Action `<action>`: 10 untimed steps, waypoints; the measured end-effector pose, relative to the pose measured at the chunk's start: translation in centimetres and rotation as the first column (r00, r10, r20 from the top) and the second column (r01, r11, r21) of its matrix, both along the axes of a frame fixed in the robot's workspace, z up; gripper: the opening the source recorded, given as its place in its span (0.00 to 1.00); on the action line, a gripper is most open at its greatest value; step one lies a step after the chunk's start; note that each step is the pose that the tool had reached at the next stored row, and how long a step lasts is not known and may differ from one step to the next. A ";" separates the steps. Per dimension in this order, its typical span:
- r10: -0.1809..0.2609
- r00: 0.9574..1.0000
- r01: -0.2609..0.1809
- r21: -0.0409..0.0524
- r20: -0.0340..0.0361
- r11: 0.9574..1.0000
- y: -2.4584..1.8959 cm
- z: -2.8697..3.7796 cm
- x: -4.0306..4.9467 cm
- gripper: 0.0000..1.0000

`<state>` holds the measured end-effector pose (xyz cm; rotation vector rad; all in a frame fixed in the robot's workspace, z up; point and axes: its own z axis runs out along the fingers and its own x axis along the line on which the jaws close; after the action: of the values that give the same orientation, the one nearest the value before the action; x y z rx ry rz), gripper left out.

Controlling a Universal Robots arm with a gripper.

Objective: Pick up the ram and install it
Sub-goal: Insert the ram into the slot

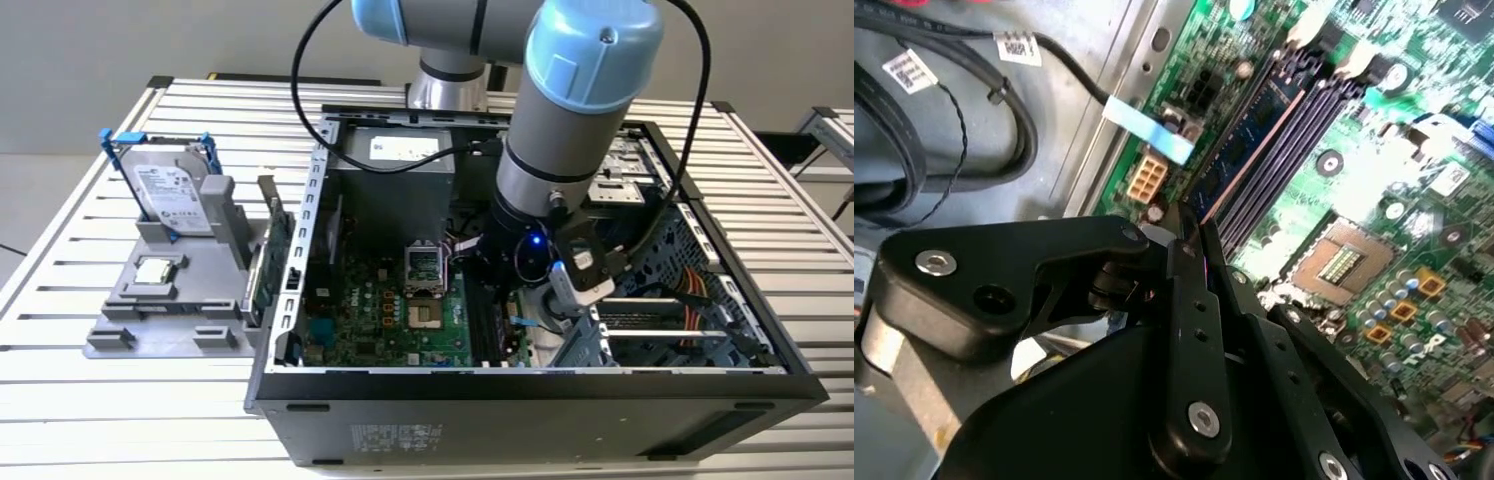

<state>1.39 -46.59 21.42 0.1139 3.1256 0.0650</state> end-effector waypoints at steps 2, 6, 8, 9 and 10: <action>0.000 1.000 0.000 0.001 0.000 1.000 0.00 -0.01 0.01 0.00; 0.000 1.000 0.000 0.002 -0.001 1.000 -0.24 -0.02 0.06 0.00; 0.000 1.000 0.000 0.002 -0.002 1.000 -0.45 -0.01 0.11 0.00; 0.000 1.000 0.000 0.002 -0.002 1.000 -0.51 -0.02 0.13 0.00; 0.000 1.000 0.000 0.002 -0.002 1.000 -0.54 -0.02 0.13 0.00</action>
<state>1.52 -47.13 21.40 0.1141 3.1279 0.0679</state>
